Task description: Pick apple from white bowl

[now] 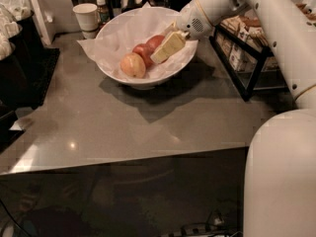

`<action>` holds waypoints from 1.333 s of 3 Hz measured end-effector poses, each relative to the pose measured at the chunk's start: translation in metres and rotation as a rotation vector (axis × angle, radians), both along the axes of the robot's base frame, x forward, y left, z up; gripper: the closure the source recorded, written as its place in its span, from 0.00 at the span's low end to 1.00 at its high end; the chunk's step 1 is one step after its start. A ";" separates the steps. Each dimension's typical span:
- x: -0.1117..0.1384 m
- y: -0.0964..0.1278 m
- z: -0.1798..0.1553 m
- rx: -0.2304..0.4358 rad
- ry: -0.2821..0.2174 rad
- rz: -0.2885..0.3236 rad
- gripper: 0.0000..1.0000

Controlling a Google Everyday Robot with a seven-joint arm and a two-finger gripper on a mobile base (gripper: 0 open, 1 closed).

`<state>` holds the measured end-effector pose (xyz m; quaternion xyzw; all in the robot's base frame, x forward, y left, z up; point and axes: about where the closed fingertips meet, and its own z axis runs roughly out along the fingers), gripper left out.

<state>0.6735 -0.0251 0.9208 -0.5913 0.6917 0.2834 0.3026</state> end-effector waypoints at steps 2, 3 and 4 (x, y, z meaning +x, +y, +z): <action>-0.043 -0.042 0.037 0.097 0.026 -0.031 1.00; -0.071 -0.062 0.046 0.130 0.036 -0.088 1.00; -0.071 -0.063 0.039 0.124 0.047 -0.089 1.00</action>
Offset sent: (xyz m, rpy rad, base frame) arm -0.0858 -0.0842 0.0519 0.1489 0.0601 -0.0908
